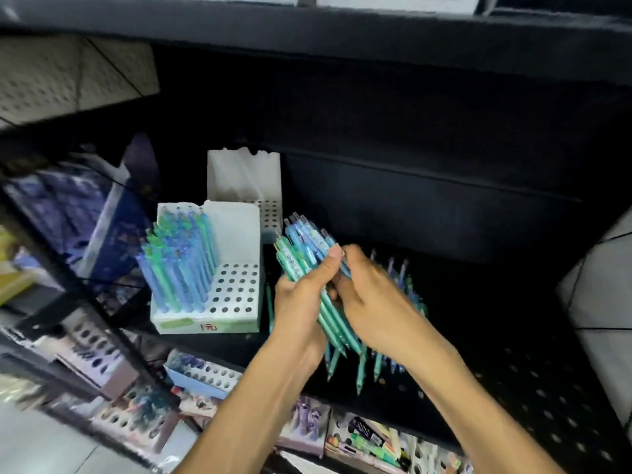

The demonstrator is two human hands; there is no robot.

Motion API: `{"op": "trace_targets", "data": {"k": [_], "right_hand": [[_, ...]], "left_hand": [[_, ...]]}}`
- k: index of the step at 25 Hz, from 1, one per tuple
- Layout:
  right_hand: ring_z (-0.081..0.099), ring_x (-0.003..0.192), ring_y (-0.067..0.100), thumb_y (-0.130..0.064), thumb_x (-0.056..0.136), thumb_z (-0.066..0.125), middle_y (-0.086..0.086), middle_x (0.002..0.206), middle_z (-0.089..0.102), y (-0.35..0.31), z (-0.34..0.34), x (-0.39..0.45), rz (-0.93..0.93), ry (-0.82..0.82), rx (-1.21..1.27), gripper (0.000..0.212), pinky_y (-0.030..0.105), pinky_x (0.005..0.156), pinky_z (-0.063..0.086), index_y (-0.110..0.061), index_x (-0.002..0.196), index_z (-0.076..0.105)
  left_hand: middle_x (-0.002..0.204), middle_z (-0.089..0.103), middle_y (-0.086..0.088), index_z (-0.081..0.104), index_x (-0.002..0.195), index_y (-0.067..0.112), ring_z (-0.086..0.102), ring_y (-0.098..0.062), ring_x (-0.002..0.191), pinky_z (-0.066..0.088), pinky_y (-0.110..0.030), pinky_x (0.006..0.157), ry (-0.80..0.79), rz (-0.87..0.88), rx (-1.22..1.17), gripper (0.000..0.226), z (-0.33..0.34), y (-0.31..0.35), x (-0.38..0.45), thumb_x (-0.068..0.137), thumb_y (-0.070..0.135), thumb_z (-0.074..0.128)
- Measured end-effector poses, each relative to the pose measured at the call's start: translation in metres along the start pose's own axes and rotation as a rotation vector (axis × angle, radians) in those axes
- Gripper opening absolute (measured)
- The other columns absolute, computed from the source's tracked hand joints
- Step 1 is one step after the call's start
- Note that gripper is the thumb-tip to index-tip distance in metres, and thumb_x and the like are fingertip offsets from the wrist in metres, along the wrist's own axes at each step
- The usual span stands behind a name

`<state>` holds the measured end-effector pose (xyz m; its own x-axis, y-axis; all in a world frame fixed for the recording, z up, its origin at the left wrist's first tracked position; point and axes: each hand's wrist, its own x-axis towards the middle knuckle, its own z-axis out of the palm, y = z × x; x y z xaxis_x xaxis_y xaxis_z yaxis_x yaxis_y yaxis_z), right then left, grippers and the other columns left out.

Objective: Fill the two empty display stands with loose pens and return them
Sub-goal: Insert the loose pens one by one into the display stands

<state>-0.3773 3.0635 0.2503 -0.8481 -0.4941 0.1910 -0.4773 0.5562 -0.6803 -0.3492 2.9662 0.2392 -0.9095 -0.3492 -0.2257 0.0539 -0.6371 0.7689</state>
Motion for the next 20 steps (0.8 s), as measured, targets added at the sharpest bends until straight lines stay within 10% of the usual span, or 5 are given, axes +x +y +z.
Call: {"op": "trace_targets", "data": {"k": [8, 13, 20], "right_hand": [[0.054, 0.09, 0.003, -0.022, 0.105, 0.042, -0.006, 0.095, 0.053, -0.051, 0.048, 0.031, -0.174, -0.022, 0.116, 0.023, 0.024, 0.08, 0.041, -0.018, 0.105, 0.065], [0.064, 0.083, -0.002, -0.011, 0.094, 0.065, -0.011, 0.088, 0.071, -0.067, 0.047, 0.038, -0.123, 0.143, 0.461, 0.02, 0.009, 0.077, 0.044, -0.03, 0.095, 0.072], [0.07, 0.082, 0.011, -0.009, 0.093, 0.067, 0.0, 0.086, 0.074, -0.086, 0.075, 0.093, -0.052, 0.368, 0.642, 0.012, 0.031, 0.08, 0.057, -0.021, 0.091, 0.065]], "left_hand": [[0.071, 0.062, -0.005, 0.065, 0.095, -0.002, 0.054, -0.014, 0.061, 0.047, -0.033, 0.067, 0.189, 0.105, -0.122, 0.013, -0.066, 0.055, 0.0, 0.089, 0.009, 0.068], [0.083, 0.074, -0.007, 0.062, 0.112, -0.009, 0.053, -0.011, 0.061, 0.047, -0.023, 0.058, 0.186, 0.251, -0.05, 0.042, -0.095, 0.078, -0.011, 0.084, 0.021, 0.071], [0.082, 0.074, -0.015, 0.056, 0.093, 0.006, 0.057, -0.012, 0.058, 0.04, -0.032, 0.062, 0.169, 0.379, -0.004, 0.017, -0.137, 0.124, -0.008, 0.086, 0.016, 0.068]]}}
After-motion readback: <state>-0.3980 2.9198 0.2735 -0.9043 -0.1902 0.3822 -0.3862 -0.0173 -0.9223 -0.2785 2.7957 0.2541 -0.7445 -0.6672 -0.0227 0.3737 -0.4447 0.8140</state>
